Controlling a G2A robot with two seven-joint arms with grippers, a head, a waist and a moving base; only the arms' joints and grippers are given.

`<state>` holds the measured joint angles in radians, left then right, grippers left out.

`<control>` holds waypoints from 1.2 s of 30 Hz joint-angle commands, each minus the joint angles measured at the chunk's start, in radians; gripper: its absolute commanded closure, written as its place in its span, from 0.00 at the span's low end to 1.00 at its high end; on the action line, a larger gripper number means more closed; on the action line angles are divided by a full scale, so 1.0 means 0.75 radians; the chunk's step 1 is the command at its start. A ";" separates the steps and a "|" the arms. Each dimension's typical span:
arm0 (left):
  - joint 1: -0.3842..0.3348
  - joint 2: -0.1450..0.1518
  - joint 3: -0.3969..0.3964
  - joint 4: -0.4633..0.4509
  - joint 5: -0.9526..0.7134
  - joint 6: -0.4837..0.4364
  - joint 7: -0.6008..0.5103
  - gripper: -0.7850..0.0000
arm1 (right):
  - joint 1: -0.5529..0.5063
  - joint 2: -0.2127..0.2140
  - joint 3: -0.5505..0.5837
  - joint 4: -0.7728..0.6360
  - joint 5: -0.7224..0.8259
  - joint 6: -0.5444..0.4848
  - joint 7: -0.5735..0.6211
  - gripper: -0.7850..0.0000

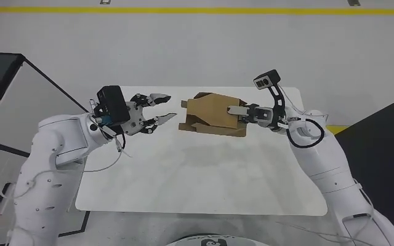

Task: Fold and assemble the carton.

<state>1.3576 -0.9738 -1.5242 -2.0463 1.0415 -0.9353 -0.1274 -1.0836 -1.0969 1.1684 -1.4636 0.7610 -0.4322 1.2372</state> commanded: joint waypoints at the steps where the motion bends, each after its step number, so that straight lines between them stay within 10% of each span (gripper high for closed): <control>1: 0.006 -0.001 0.036 -0.013 0.009 0.018 -0.031 1.00 | -0.011 -0.001 0.003 -0.014 -0.008 -0.002 -0.025 1.00; 36: -0.083 0.006 0.176 0.003 -0.032 0.000 -0.128 1.00 | -0.005 -0.023 -0.003 0.026 -0.036 -0.006 -0.067 1.00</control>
<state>1.2966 -0.9695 -1.3943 -2.0425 1.0188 -0.9298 -0.2230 -1.0871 -1.1141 1.1657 -1.4445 0.7345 -0.4374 1.1897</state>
